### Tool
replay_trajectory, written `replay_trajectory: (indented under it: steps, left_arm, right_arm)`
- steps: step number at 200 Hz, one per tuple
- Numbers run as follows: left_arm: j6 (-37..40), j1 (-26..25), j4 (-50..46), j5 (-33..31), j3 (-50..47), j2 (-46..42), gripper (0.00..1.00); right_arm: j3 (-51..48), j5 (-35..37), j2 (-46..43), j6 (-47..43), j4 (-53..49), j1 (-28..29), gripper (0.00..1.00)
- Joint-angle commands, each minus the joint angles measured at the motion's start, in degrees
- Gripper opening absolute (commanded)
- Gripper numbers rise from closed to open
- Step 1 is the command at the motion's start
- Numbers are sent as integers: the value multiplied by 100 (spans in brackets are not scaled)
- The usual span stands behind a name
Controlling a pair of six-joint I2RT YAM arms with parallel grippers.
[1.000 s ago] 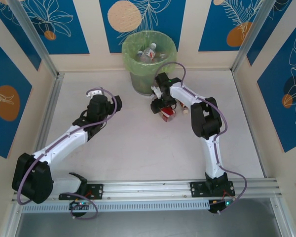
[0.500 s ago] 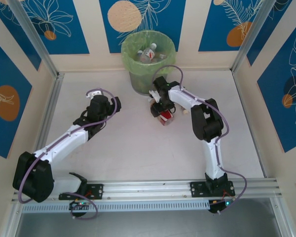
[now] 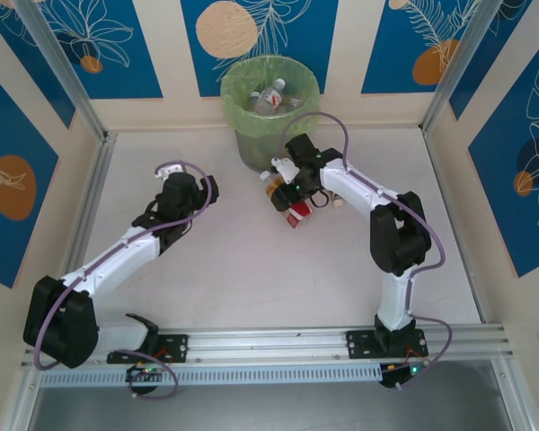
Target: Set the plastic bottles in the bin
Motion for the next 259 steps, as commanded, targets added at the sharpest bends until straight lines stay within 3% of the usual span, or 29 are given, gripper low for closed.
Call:
replay_trajectory:
  steps: [1, 90, 123, 157, 259]
  left_arm:
    - [-132, 104, -160, -136, 95, 31, 100]
    - [-310, 218, -282, -103, 77, 44, 100]
    - [-352, 245, -275, -7, 101, 80, 100]
    - [-371, 262, -281, 92, 143, 144, 100]
    - [-398, 300, -407, 202, 279, 286, 100]
  right_arm:
    - [-156, -555, -375, -118, 154, 56, 54]
    - [-832, -1233, -1410, 506, 1230, -145, 50]
    - [-1372, -1081, -1913, 1045, 2136, -357, 50]
    - [-1798, -1435, -2461, 1501, 2990, -593, 48]
    - [-1324, -1940, -2615, 2375, 3880, -1420, 49]
